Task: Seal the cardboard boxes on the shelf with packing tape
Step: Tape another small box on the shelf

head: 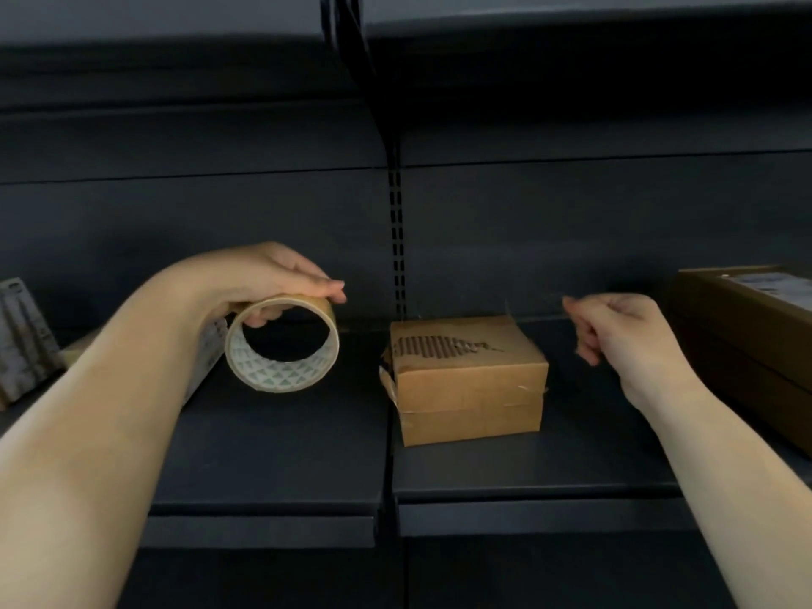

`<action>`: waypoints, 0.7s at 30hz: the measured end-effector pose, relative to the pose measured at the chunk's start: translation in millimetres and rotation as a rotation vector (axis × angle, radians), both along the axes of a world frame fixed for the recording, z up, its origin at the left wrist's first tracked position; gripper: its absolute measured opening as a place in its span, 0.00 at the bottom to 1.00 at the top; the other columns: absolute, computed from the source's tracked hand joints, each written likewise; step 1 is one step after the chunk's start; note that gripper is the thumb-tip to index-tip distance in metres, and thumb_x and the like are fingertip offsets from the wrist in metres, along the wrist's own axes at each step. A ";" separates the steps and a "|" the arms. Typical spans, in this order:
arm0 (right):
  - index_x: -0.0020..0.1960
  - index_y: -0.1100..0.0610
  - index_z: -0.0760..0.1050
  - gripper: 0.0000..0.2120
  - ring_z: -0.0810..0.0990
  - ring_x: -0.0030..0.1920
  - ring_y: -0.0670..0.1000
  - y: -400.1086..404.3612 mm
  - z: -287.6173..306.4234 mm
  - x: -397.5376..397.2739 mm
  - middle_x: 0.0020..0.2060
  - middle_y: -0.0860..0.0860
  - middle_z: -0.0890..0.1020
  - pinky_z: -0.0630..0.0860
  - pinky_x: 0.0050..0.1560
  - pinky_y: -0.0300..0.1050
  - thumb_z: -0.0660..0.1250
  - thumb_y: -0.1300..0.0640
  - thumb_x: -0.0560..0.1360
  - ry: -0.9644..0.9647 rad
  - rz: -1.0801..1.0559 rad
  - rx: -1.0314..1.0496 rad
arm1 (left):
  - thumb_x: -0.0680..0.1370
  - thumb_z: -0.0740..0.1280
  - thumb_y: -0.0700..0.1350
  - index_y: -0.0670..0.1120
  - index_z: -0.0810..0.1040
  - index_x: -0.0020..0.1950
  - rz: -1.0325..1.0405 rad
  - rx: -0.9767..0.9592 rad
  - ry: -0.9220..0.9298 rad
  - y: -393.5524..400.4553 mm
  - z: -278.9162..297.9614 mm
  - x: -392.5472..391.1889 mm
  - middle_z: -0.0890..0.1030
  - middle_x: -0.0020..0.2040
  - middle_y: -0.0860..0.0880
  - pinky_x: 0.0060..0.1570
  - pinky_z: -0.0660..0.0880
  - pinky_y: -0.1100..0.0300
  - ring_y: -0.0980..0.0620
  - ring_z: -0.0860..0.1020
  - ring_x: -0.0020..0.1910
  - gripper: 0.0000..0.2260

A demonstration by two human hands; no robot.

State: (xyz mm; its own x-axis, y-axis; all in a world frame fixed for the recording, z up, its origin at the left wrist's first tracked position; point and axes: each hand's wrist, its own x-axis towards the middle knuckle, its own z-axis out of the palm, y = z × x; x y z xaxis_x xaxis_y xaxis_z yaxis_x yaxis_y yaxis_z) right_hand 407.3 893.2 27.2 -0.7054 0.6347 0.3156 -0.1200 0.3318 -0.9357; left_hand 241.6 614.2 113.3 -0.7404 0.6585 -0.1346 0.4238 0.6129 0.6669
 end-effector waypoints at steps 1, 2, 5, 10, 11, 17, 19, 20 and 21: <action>0.25 0.56 0.64 0.22 0.66 0.20 0.46 1.0 -2.8 0.3 0.18 0.46 0.66 0.67 0.34 0.45 0.63 0.58 0.77 -0.012 -0.004 0.005 | 0.54 0.71 0.67 0.51 0.84 0.48 -0.003 -0.013 0.012 3.0 1.8 0.1 0.69 0.21 0.53 0.17 0.62 0.67 0.59 0.64 0.16 0.28; 0.25 0.56 0.65 0.22 0.66 0.20 0.46 1.1 -5.1 0.6 0.18 0.46 0.66 0.68 0.35 0.45 0.63 0.58 0.77 -0.024 -0.010 0.012 | 0.51 0.71 0.69 0.52 0.84 0.46 -0.014 -0.027 0.022 5.2 3.1 -0.1 0.70 0.22 0.53 0.17 0.62 0.67 0.59 0.64 0.16 0.30; 0.25 0.57 0.65 0.21 0.66 0.20 0.45 0.4 -9.6 2.2 0.19 0.49 0.66 0.69 0.34 0.44 0.63 0.59 0.77 -0.039 -0.013 0.011 | 0.62 0.73 0.60 0.50 0.85 0.45 0.014 -0.092 0.028 11.2 1.8 -2.7 0.70 0.23 0.52 0.17 0.62 0.68 0.59 0.64 0.17 0.19; 0.26 0.59 0.65 0.21 0.66 0.20 0.46 -2.4 -14.6 3.6 0.21 0.52 0.66 0.69 0.31 0.45 0.63 0.60 0.77 -0.064 -0.019 0.027 | 0.73 0.70 0.50 0.48 0.84 0.46 0.042 -0.175 0.044 16.5 -6.2 -8.2 0.70 0.23 0.52 0.17 0.62 0.67 0.60 0.65 0.17 0.07; 0.26 0.60 0.64 0.21 0.66 0.20 0.47 -3.0 -15.7 3.5 0.21 0.52 0.66 0.69 0.31 0.45 0.63 0.60 0.77 -0.068 -0.019 0.031 | 0.73 0.70 0.50 0.48 0.84 0.46 0.038 -0.189 0.042 16.3 -8.2 -10.0 0.70 0.24 0.52 0.17 0.62 0.67 0.59 0.65 0.17 0.07; 0.31 0.62 0.68 0.16 0.66 0.24 0.51 -8.0 -24.4 4.0 0.25 0.57 0.66 0.68 0.30 0.44 0.63 0.59 0.77 -0.128 -0.024 0.012 | 0.73 0.70 0.50 0.51 0.84 0.44 0.048 -0.244 0.039 15.9 -23.7 -17.1 0.71 0.27 0.50 0.19 0.63 0.66 0.58 0.66 0.19 0.06; 0.30 0.61 0.67 0.16 0.65 0.24 0.53 -8.3 -28.9 3.9 0.25 0.57 0.65 0.67 0.30 0.45 0.63 0.60 0.77 -0.139 -0.019 -0.033 | 0.73 0.70 0.50 0.50 0.85 0.43 0.055 -0.244 0.024 16.4 -31.8 -19.3 0.71 0.27 0.49 0.19 0.63 0.65 0.57 0.66 0.21 0.06; 0.30 0.61 0.67 0.17 0.65 0.24 0.53 -8.8 -31.0 3.7 0.25 0.56 0.65 0.66 0.30 0.45 0.63 0.60 0.77 -0.144 -0.014 -0.065 | 0.73 0.70 0.50 0.50 0.85 0.43 0.057 -0.244 0.022 16.9 -35.7 -19.7 0.71 0.27 0.49 0.19 0.63 0.65 0.56 0.66 0.21 0.05; 0.30 0.61 0.66 0.17 0.64 0.24 0.53 -9.4 -33.0 3.0 0.25 0.56 0.65 0.65 0.30 0.45 0.63 0.60 0.77 -0.148 -0.004 -0.105 | 0.72 0.70 0.50 0.50 0.85 0.42 0.059 -0.244 0.023 17.7 -39.4 -19.8 0.71 0.27 0.49 0.20 0.64 0.64 0.56 0.67 0.22 0.05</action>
